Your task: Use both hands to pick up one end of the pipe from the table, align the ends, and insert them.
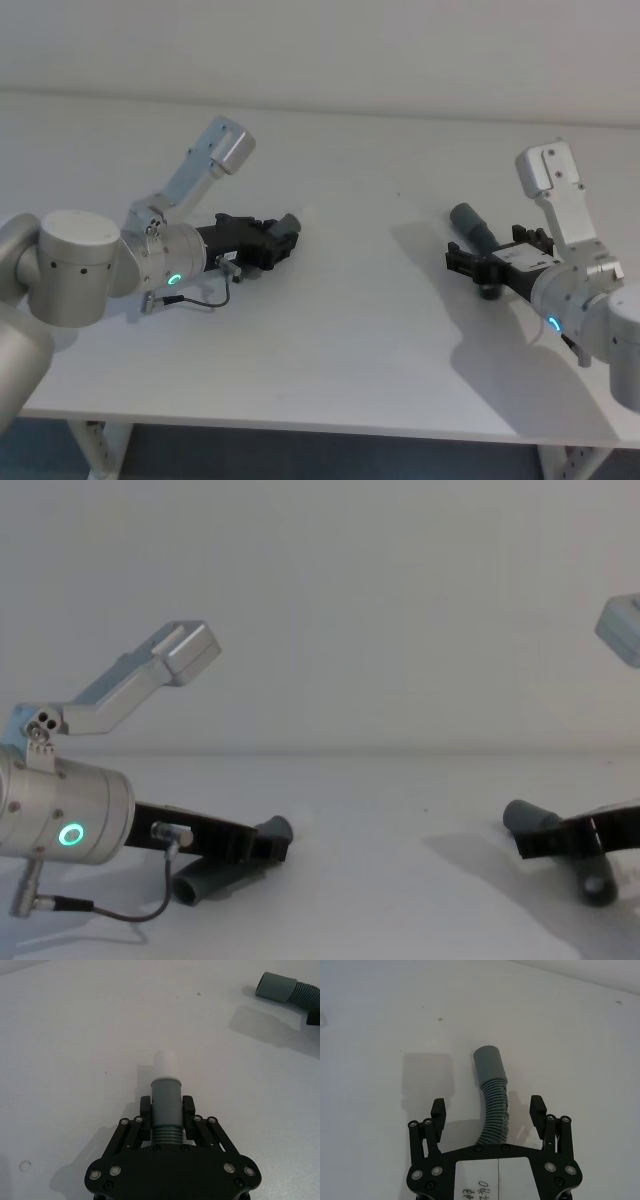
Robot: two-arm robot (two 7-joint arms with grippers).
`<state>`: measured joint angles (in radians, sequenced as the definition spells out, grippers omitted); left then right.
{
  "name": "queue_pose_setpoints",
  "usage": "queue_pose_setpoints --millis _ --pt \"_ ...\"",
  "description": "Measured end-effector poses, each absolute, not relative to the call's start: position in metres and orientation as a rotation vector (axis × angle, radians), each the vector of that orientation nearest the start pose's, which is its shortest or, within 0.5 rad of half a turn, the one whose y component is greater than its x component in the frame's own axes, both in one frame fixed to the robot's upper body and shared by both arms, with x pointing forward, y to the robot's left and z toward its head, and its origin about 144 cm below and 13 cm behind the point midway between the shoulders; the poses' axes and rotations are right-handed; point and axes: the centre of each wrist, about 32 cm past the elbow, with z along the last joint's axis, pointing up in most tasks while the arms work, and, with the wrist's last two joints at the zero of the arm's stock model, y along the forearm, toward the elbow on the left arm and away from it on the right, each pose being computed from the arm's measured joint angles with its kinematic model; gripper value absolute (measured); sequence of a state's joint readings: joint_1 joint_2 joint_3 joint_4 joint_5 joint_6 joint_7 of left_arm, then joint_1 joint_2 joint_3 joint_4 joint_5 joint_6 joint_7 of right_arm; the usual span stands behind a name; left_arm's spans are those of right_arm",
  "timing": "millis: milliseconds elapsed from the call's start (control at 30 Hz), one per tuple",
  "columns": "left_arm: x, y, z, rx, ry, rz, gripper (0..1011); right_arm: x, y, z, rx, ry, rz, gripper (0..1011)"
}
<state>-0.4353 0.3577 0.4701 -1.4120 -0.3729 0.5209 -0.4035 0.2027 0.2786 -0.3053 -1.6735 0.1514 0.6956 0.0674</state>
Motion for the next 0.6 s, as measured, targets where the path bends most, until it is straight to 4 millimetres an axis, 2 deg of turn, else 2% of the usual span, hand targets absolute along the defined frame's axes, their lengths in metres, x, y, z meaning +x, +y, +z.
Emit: queue_pose_setpoints --millis 600 --pt "0.5512 0.2134 1.2145 0.392 0.229 0.818 351 0.5004 -0.2001 1.2154 -0.520 0.203 -1.240 1000"
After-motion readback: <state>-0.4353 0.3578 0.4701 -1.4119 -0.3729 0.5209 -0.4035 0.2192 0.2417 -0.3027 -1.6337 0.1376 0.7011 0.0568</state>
